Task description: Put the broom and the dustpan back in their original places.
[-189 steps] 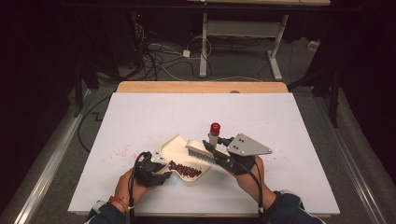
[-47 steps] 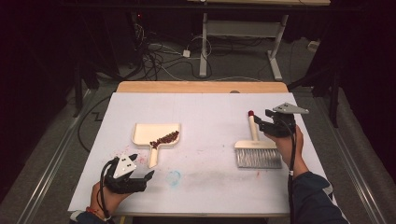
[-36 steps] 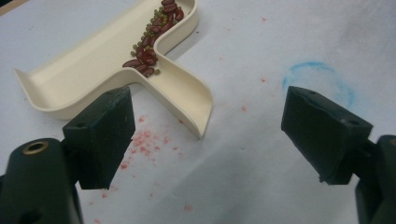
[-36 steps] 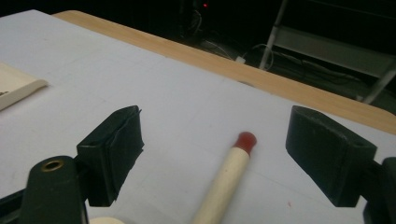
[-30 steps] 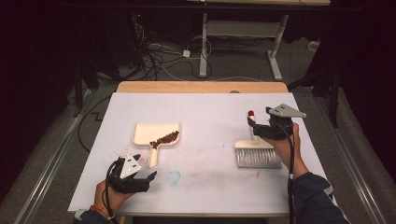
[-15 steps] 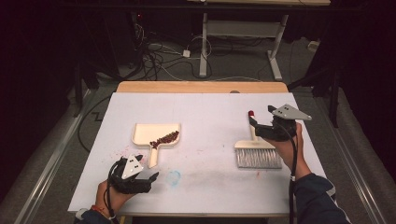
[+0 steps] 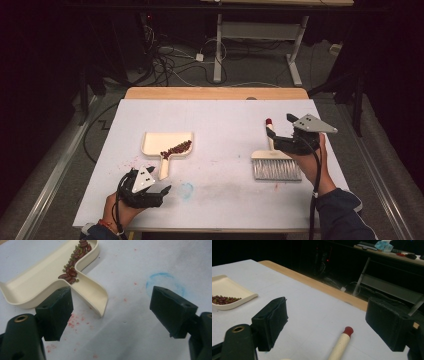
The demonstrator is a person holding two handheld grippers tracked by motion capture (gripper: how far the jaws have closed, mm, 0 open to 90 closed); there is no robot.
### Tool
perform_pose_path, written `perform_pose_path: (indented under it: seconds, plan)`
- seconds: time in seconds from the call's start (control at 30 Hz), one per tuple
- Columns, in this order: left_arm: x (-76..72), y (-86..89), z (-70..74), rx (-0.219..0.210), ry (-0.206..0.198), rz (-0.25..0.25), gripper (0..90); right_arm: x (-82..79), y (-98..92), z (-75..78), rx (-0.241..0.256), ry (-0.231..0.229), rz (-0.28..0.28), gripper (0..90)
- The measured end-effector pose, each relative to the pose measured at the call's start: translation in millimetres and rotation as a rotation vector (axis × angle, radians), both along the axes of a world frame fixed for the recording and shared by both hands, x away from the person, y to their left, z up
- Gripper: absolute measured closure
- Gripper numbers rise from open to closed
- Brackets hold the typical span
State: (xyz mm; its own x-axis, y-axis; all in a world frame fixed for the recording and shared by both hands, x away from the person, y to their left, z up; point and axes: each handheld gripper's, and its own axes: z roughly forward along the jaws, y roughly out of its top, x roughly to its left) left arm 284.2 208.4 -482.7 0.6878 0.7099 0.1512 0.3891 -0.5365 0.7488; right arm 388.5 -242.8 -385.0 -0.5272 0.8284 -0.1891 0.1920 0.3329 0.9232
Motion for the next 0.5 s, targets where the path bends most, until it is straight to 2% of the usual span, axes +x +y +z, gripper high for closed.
perform_pose_path:
  seconds: [0.1, 0.5]
  plan:
    - [-0.1, 0.5, 0.3, -0.006, 0.0, 0.002, 18.5, -3.5, 1.5, 2.0, 0.007, -0.006, 0.009, 18.2]
    - [0.5, 0.9, 0.1, -0.004, -0.001, 0.004, 18.4, -17.2, 5.6, 3.9, -0.017, -0.02, 0.053, 17.6]
